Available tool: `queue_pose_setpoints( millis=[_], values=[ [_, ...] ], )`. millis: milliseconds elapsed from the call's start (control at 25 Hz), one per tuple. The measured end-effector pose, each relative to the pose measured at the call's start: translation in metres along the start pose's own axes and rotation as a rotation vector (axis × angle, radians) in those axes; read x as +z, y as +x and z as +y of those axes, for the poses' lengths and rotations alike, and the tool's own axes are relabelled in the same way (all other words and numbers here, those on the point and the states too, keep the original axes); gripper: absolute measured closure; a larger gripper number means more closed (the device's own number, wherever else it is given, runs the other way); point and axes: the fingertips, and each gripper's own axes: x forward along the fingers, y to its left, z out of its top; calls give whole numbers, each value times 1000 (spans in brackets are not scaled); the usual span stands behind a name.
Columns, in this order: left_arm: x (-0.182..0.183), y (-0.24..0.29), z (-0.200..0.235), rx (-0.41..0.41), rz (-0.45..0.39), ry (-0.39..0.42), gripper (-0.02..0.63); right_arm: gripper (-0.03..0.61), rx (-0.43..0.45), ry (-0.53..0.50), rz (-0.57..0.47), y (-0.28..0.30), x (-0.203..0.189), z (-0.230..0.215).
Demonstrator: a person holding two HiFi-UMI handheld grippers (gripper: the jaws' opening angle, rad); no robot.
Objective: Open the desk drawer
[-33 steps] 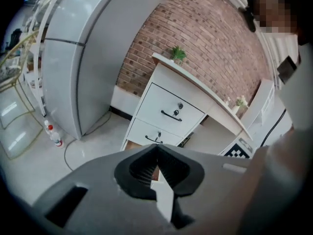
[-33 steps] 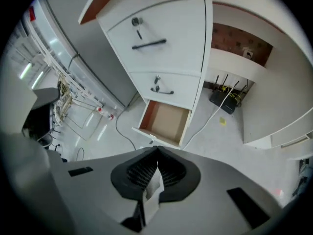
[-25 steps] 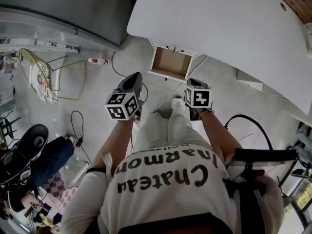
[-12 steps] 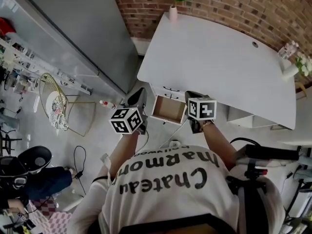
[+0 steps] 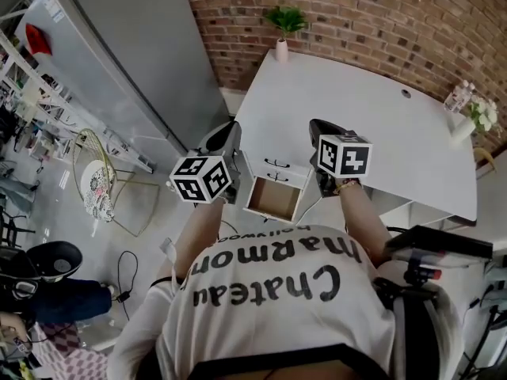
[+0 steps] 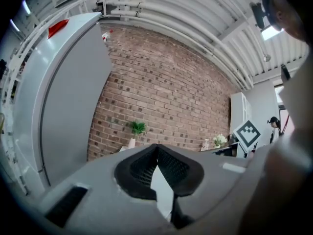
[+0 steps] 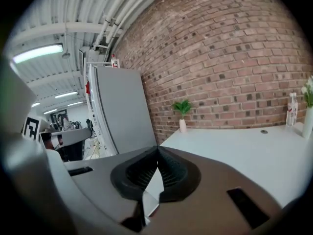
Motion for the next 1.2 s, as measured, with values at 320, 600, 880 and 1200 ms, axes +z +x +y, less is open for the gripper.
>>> queue_pose_setpoints(
  millis=[320, 600, 880, 1200],
  values=[
    [11, 4, -5, -4, -31, 15, 598, 565, -55, -104, -38, -12, 12, -6],
    [-2, 11, -12, -21, -11, 11, 598, 565, -84, -64, -27, -17, 5, -25],
    [-12, 9, -10, -17, -2, -3, 600, 565, -114, -62, -15, -22, -3, -34],
    [-20, 10, -6, -14, 17, -6, 598, 565, -135, -65, -5, -21, -8, -39]
  ],
)
